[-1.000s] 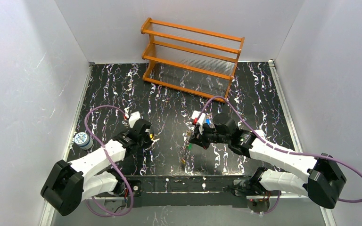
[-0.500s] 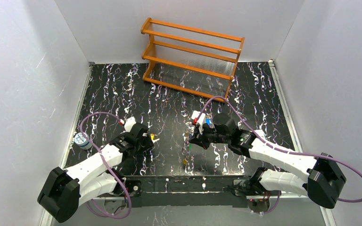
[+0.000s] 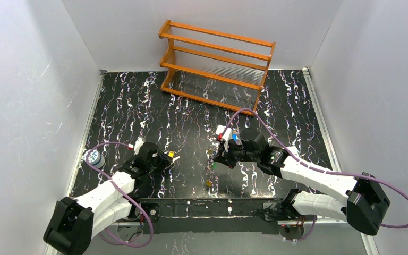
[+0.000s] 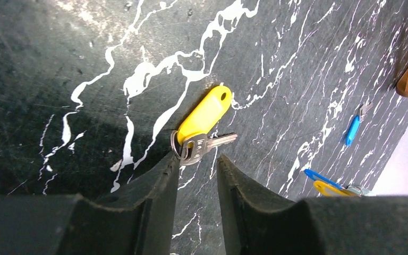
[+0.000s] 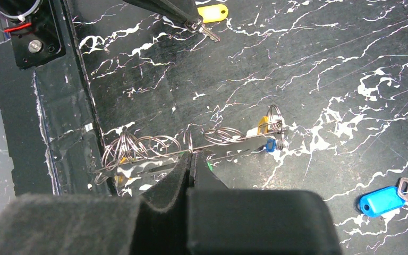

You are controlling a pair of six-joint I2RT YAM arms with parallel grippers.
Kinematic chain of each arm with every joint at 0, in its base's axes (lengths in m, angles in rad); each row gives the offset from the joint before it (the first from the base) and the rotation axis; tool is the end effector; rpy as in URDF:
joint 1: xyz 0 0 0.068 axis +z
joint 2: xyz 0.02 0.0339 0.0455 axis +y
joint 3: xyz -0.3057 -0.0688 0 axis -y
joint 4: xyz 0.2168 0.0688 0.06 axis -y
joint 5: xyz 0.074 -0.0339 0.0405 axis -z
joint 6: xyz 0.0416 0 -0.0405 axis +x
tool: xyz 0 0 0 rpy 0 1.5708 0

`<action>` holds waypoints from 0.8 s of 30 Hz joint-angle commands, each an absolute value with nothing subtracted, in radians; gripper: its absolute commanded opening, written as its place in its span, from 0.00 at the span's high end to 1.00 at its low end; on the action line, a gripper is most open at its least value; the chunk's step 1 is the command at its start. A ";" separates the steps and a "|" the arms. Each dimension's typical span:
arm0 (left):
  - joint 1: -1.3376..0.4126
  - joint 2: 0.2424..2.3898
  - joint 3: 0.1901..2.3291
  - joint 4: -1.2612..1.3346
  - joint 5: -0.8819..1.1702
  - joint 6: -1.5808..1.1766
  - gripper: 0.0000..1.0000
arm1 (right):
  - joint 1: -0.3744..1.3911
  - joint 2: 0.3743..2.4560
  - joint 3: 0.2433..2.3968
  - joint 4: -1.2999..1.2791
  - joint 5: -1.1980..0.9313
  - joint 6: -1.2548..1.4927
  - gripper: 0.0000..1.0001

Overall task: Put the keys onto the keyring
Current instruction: Pick up the key from the center of the board.

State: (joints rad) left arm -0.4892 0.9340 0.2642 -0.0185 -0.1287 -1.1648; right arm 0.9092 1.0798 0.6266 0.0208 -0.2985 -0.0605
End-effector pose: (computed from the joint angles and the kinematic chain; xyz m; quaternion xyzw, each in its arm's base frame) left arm 0.1212 -0.0585 0.1985 -0.3250 0.8423 -0.2743 0.3314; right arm 0.1134 0.1656 0.2944 -0.4591 0.6996 0.3336 0.4341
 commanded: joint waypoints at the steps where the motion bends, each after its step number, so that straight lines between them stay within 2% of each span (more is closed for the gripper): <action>1: -0.469 0.892 0.240 -0.082 -0.137 -1.212 0.71 | 0.904 1.053 0.669 0.056 -0.315 -0.076 0.99; 7: -0.455 0.843 0.224 -0.106 -0.171 -1.214 0.73 | 0.904 1.057 0.670 0.060 -0.321 -0.079 0.99; 15: -0.435 0.926 0.206 -0.039 -0.154 -1.216 0.77 | 0.904 1.066 0.671 0.068 -0.339 -0.075 0.99; 24: -0.428 0.864 0.218 -0.104 -0.203 -1.199 0.81 | 0.905 1.065 0.675 0.067 -0.341 -0.080 0.99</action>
